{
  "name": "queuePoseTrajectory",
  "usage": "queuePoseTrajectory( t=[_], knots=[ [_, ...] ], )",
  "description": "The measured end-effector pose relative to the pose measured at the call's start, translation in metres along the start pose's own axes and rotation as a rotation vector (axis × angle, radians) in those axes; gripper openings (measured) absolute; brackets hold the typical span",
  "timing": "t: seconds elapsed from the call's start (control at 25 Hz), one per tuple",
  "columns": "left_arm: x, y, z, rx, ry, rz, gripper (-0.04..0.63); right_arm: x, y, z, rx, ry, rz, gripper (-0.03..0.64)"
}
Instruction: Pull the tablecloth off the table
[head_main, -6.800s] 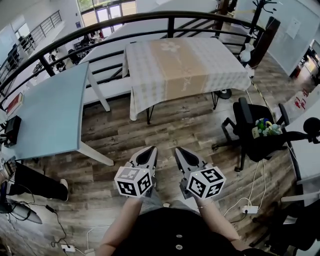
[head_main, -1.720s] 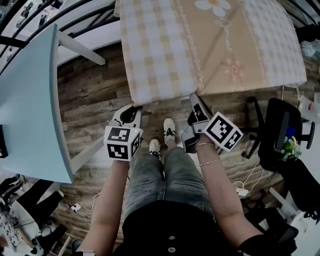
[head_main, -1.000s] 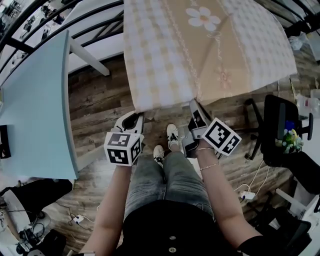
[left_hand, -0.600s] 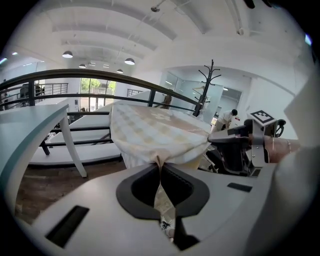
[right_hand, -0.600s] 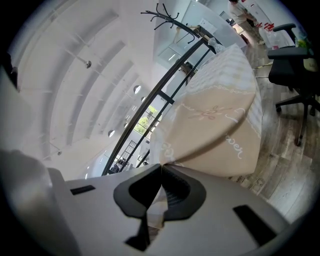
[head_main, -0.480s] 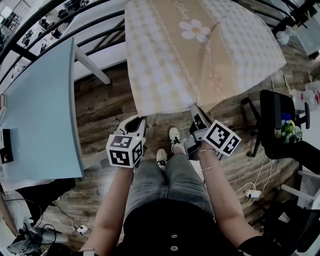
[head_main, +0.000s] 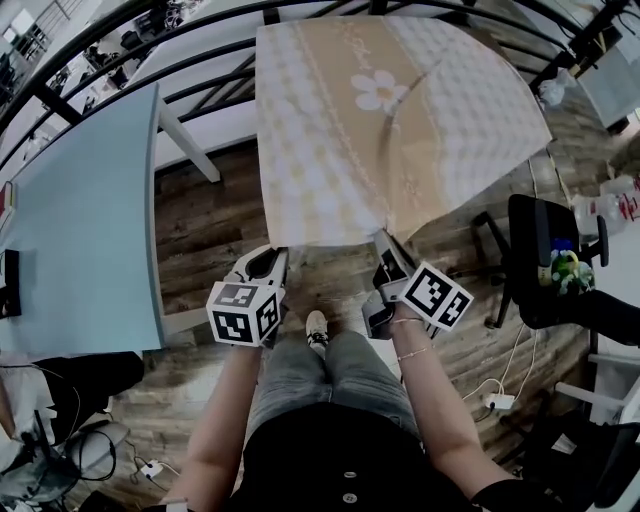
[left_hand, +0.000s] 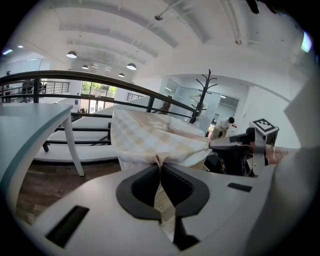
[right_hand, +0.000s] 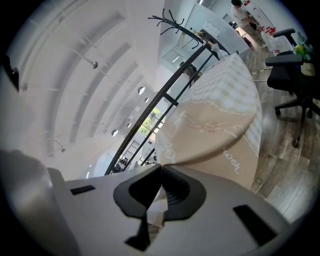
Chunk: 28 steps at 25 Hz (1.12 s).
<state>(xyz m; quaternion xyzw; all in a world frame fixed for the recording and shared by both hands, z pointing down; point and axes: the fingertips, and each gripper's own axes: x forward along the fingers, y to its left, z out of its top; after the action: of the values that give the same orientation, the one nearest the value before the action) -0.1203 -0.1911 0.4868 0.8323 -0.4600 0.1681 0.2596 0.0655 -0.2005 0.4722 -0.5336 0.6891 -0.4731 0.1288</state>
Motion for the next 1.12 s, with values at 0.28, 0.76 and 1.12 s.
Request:
queuePoseTrajectory(
  t=[0.28, 0.76, 1.12],
  knots=[
    [-0.027, -0.018, -0.004, -0.042, -0.057, 0.027, 0.02, -0.031, 0.009, -0.011, -0.031, 0.019, 0.031, 0.028],
    [-0.079, -0.077, -0.034, -0.076, -0.109, 0.042, 0.02, -0.105, 0.012, -0.021, -0.077, 0.031, 0.101, 0.028],
    [-0.113, -0.108, -0.047, -0.081, -0.157, 0.051, 0.02, -0.151, 0.019, -0.029, -0.098, 0.026, 0.151, 0.028]
  ],
)
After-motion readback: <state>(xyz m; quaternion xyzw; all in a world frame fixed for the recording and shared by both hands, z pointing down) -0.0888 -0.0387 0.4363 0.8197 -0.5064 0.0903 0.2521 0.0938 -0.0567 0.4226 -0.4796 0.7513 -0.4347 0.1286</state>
